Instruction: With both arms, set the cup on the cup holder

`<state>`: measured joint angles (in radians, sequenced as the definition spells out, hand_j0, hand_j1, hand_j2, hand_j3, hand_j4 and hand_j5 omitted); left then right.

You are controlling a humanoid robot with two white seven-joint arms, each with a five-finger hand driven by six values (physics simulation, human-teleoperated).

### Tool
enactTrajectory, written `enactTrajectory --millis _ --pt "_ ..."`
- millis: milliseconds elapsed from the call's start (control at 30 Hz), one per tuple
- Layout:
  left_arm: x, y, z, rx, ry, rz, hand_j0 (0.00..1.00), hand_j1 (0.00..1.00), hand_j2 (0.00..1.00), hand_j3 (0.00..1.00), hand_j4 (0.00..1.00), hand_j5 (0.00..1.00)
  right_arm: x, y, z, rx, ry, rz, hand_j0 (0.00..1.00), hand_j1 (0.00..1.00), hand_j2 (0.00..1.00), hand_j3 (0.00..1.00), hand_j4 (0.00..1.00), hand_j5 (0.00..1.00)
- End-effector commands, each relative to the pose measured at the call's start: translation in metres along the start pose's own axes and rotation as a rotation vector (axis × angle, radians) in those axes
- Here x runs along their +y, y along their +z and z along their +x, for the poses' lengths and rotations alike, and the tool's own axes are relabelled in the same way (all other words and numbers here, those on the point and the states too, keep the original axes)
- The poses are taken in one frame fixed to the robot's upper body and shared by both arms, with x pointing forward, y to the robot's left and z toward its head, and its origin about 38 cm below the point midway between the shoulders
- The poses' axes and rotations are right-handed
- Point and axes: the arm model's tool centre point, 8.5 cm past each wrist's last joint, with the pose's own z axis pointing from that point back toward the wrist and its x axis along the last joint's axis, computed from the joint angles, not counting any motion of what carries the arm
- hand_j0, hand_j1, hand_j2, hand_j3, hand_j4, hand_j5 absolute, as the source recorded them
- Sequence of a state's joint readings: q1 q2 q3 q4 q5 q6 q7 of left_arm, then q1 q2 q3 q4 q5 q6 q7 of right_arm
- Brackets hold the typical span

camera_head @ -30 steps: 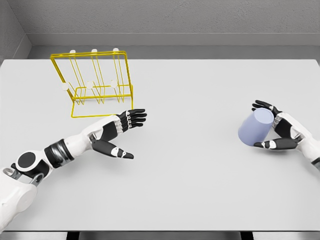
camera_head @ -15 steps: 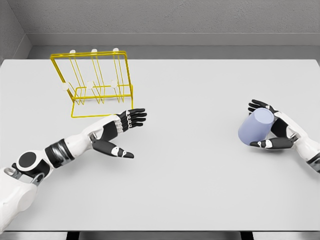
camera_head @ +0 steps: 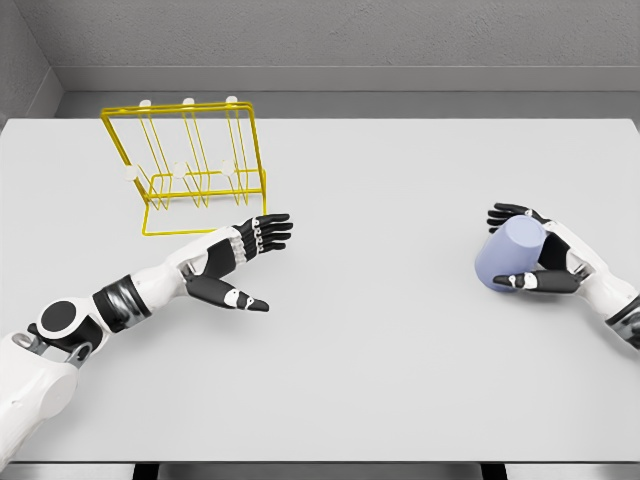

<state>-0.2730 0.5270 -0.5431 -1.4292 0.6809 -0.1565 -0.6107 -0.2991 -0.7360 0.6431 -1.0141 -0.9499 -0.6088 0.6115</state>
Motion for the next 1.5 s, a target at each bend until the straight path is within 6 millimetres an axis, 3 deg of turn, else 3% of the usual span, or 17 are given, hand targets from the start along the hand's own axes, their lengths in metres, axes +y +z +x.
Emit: enactTrajectory --millis 0,867,1133,1467 --pt "0.0 0.0 0.0 -0.003 0.005 0.001 1.0 1.0 1.0 1.0 1.0 1.0 -0.001 0.0 0.001 -0.005 -0.004 -0.006 0.77 0.77 0.77 0.77 0.77 0.77" --pt "0.0 -0.001 0.001 -0.017 0.006 0.003 1.0 1.0 1.0 1.0 1.0 1.0 -0.009 -0.015 0.02 -0.054 0.025 -0.001 0.73 0.73 0.73 0.73 0.73 0.73" --pt "0.0 -0.001 0.001 -0.016 0.007 0.003 1.0 1.0 1.0 1.0 1.0 1.0 0.002 -0.036 0.029 -0.11 0.014 0.028 0.72 0.72 0.72 0.72 0.72 0.72" --pt "-0.001 -0.001 0.0 -0.015 0.008 0.003 1.0 1.0 1.0 1.0 1.0 1.0 0.035 -0.074 0.038 -0.206 -0.034 0.092 0.71 0.71 0.71 0.71 0.71 0.71"
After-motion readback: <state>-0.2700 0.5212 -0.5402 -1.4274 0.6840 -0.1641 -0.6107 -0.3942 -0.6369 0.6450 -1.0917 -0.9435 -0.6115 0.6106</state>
